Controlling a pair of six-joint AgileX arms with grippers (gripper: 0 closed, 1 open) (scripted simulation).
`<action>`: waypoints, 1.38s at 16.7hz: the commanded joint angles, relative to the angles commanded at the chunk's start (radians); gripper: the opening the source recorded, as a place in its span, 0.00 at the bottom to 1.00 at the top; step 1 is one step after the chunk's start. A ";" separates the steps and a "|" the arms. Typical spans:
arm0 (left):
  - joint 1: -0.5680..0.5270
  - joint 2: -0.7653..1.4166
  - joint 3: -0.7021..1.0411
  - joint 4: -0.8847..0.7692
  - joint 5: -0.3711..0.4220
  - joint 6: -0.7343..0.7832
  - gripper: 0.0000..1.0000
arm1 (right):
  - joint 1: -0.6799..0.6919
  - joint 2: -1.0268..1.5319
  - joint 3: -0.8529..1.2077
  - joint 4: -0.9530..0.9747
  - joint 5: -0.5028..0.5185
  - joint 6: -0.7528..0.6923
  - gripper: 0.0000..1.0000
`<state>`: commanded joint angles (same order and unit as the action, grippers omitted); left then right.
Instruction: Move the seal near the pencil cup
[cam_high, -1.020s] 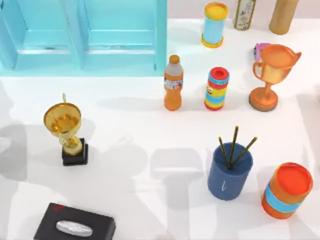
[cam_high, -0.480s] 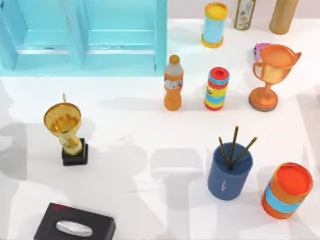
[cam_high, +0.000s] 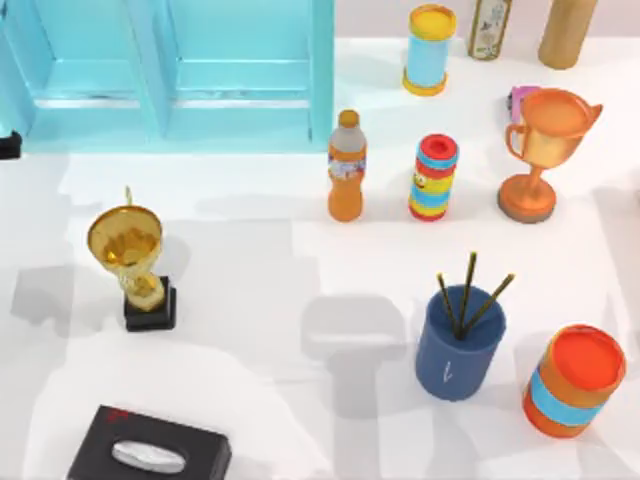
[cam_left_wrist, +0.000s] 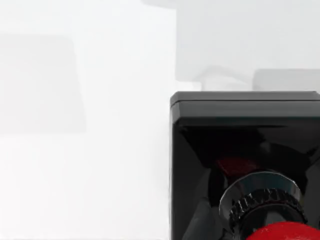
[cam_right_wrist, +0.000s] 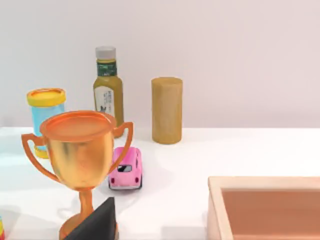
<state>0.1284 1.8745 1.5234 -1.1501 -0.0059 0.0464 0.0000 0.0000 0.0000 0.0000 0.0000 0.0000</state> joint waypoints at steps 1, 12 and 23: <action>-0.043 -0.008 0.024 -0.058 0.002 -0.034 0.00 | 0.000 0.000 0.000 0.000 0.000 0.000 1.00; -0.275 -0.082 0.143 -0.299 0.007 -0.168 0.00 | 0.000 0.000 0.000 0.000 0.000 0.000 1.00; -0.629 0.107 0.444 -0.377 0.007 -0.557 0.00 | 0.000 0.000 0.000 0.000 0.000 0.000 1.00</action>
<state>-0.5003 1.9816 1.9674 -1.5267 0.0014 -0.5102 0.0000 0.0000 0.0000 0.0000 0.0000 0.0000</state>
